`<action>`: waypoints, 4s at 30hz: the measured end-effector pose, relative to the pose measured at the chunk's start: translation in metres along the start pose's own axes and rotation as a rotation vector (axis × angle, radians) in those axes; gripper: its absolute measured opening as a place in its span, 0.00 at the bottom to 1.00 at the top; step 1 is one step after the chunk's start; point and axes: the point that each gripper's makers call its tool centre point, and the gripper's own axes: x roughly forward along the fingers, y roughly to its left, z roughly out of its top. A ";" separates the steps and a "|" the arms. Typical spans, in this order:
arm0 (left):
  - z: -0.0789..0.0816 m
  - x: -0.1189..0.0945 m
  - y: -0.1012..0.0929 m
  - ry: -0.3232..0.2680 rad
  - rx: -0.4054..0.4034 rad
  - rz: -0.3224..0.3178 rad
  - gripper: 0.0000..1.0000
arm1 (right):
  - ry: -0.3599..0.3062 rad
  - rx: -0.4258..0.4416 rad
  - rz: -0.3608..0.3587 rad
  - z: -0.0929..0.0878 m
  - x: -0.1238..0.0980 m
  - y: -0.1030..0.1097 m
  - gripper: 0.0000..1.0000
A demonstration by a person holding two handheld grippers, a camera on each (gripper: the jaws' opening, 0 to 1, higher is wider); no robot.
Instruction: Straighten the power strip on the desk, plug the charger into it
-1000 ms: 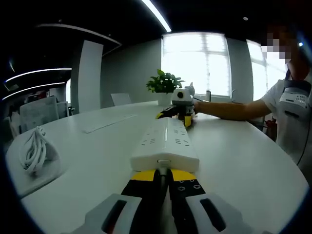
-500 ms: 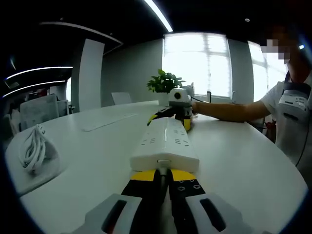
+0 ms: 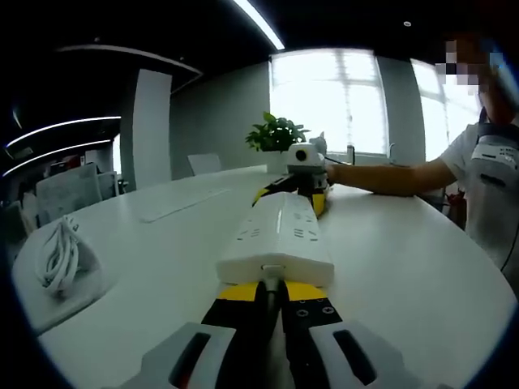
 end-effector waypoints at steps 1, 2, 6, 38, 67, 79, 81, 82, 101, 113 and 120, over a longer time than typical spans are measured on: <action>0.000 0.000 0.000 0.000 -0.001 0.000 0.12 | 0.000 0.002 -0.004 0.000 -0.001 0.001 0.67; 0.000 0.000 0.000 0.000 -0.002 -0.001 0.12 | 0.001 0.005 -0.008 -0.001 -0.001 0.001 0.67; 0.001 0.002 0.000 -0.001 -0.009 -0.007 0.12 | 0.003 0.014 -0.028 -0.002 -0.004 0.004 0.67; 0.007 0.019 -0.004 0.002 -0.039 -0.079 0.12 | 0.010 0.049 -0.139 -0.006 -0.028 0.010 0.67; 0.012 0.034 -0.011 -0.004 0.001 -0.071 0.13 | 0.010 0.063 -0.203 -0.011 -0.047 0.018 0.67; 0.017 0.050 -0.015 -0.004 0.008 -0.095 0.13 | 0.011 0.073 -0.244 -0.015 -0.065 0.025 0.67; 0.018 0.051 -0.016 -0.004 0.009 -0.103 0.13 | 0.010 0.075 -0.252 -0.016 -0.068 0.025 0.67; 0.018 0.052 -0.016 -0.004 0.010 -0.105 0.13 | 0.011 0.076 -0.256 -0.016 -0.069 0.027 0.67; 0.023 0.067 -0.018 -0.002 0.009 -0.125 0.13 | 0.016 0.080 -0.270 -0.021 -0.081 0.033 0.67; 0.028 0.083 -0.015 -0.003 0.005 -0.135 0.13 | 0.017 0.080 -0.294 -0.022 -0.086 0.038 0.67; 0.030 0.090 -0.010 -0.003 0.005 -0.139 0.13 | 0.016 0.096 -0.315 -0.024 -0.089 0.028 0.68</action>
